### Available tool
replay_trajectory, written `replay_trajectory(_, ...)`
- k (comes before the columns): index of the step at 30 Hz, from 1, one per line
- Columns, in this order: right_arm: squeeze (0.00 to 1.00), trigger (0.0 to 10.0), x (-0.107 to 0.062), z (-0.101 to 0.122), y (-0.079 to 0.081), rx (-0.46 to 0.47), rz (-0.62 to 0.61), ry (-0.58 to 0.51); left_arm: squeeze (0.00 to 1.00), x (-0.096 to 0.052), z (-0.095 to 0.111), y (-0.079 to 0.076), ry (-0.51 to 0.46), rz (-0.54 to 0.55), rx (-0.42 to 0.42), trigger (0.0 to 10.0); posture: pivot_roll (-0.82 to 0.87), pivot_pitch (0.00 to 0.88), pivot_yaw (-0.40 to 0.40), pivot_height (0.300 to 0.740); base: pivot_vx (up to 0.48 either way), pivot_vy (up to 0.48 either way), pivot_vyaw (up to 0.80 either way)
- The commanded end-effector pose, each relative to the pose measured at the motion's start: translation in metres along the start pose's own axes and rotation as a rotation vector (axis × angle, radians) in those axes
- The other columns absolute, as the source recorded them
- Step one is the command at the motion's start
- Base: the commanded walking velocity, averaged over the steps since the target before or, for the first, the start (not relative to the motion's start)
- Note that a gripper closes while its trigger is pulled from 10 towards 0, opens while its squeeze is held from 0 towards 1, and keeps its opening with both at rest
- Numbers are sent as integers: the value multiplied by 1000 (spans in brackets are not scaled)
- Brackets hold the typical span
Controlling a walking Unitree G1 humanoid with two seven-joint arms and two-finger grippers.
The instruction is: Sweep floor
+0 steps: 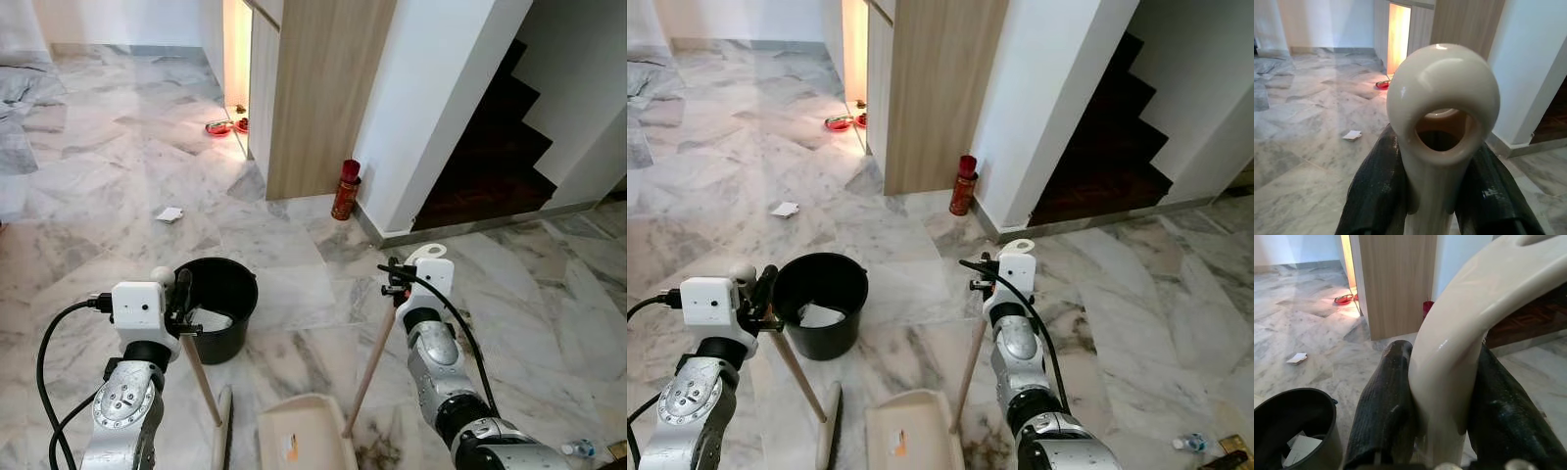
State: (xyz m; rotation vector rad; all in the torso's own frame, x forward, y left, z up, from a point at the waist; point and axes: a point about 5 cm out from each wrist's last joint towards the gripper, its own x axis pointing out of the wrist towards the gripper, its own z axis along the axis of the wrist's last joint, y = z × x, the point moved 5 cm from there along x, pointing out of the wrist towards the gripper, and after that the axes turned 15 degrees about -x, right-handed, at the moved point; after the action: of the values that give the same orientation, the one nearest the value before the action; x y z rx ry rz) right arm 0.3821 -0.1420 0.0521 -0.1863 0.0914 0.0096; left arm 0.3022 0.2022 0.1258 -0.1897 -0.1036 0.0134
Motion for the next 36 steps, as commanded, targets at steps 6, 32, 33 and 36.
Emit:
replay_trajectory(6, 0, 10000, 4, 12, -5, -2, -28, -51, 0, -1, 12, -9, -47, -33, 7, 10000, 258, 39, -175, 740, 0, 0, 0)
replay_trajectory(32, 1000, 10000, 1, 4, 6, 0, 0, -17, 0, -3, 13, -10, -38, -43, 17, 10000, 262, 56, -165, 740, 0, 0, 0)
replay_trajectory(33, 1000, 10000, 1, 3, 6, 0, 0, -15, 0, -3, 13, -10, -38, -45, 18, 10000, 262, 56, -165, 740, 0, 0, 0)
replay_trajectory(36, 933, 10000, -1, -1, 7, -7, 10, 2, 0, -3, 12, -12, -34, -54, 23, 10000, 260, 57, -165, 740, 0, 0, 0)
